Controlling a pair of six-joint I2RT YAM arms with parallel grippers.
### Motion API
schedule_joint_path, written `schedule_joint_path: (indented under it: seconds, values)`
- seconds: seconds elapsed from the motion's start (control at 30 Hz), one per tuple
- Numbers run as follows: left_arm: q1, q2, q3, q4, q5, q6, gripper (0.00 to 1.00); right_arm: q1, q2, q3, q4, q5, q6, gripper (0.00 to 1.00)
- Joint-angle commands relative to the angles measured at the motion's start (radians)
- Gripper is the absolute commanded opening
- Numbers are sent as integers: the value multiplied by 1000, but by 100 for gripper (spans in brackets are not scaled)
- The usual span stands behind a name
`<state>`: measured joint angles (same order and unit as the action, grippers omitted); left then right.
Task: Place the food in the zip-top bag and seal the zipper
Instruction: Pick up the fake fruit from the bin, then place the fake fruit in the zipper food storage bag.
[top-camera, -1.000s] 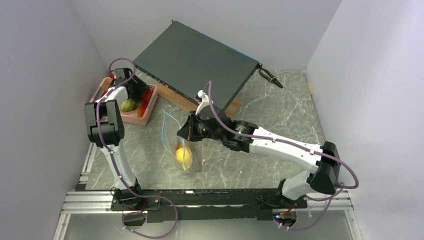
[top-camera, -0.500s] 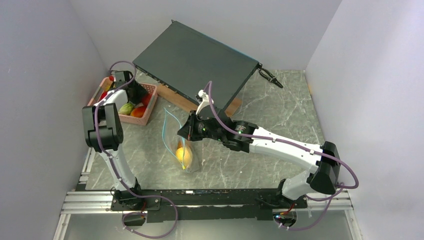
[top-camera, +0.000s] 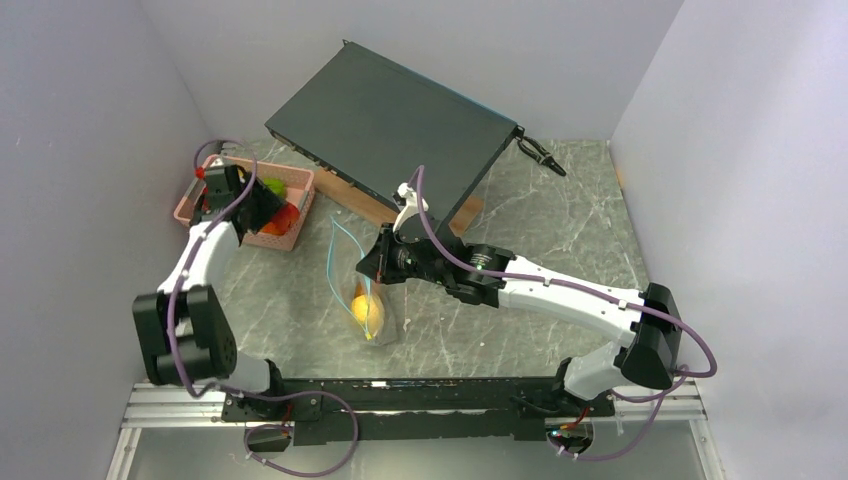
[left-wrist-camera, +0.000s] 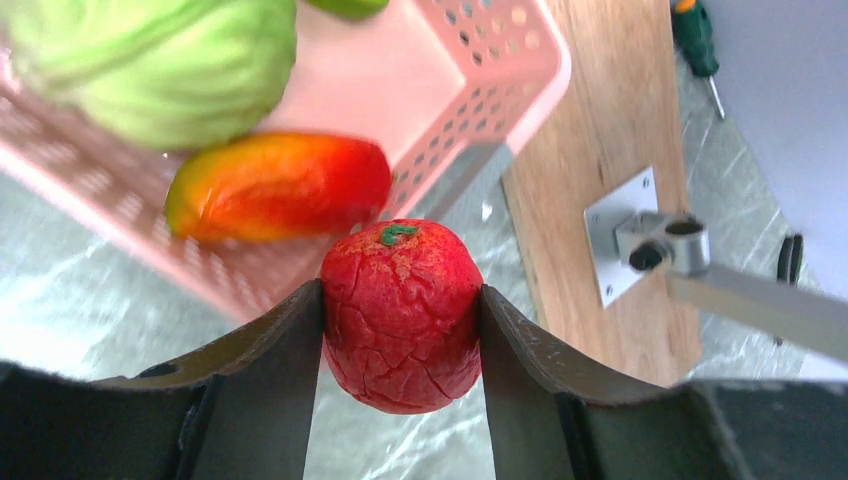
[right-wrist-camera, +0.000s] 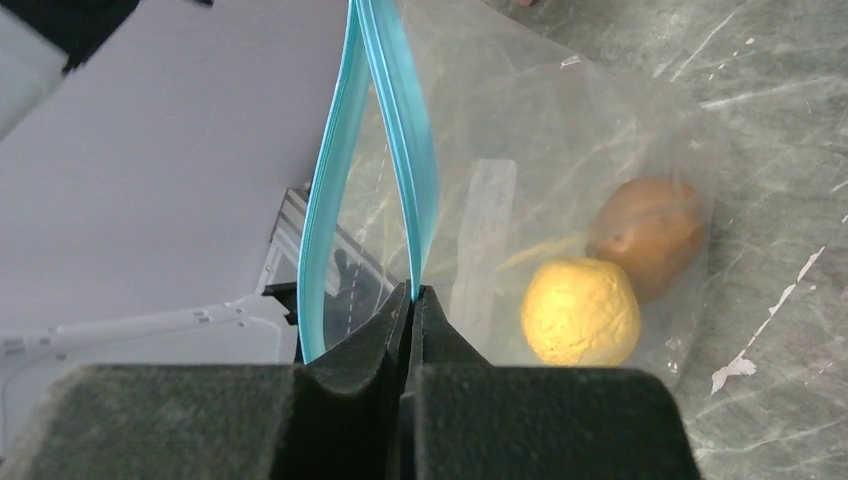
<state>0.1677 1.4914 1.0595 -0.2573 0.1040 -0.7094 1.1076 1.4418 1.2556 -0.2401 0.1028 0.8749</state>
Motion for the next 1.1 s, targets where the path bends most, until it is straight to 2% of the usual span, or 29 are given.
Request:
schedule_joint_path:
  seconds: [0.0, 0.17, 0.33, 0.43, 0.53, 0.67, 0.8, 0.97, 1.07]
  values:
    - [-2, -206, -106, -40, 70, 65, 38, 3, -28, 2, 48, -5, -2, 0]
    - [-21, -508, -196, -152, 181, 153, 38, 3, -32, 7, 37, -3, -18, 0]
    - [-67, -792, -188, -271, 285, 188, 38, 0, -29, 14, 28, 5, -26, 0]
    - [-78, -930, -200, -241, 397, 134, 37, -1, -30, 12, 33, 11, -30, 0]
    - [-86, -1024, -245, -86, 547, 16, 36, -3, -27, 13, 39, 17, -29, 0]
    - [-104, -1053, -253, 42, 672, -109, 34, -2, -23, 13, 49, 15, -22, 0]
    - [-140, -1048, -277, 147, 747, -155, 34, -3, -23, 14, 56, 14, -15, 0]
    - [-205, -1025, -292, 27, 666, -71, 35, -3, -26, 13, 72, 12, -4, 0]
    - [-236, -1002, -347, 22, 629, -81, 35, -3, -31, 18, 75, 10, -2, 0]
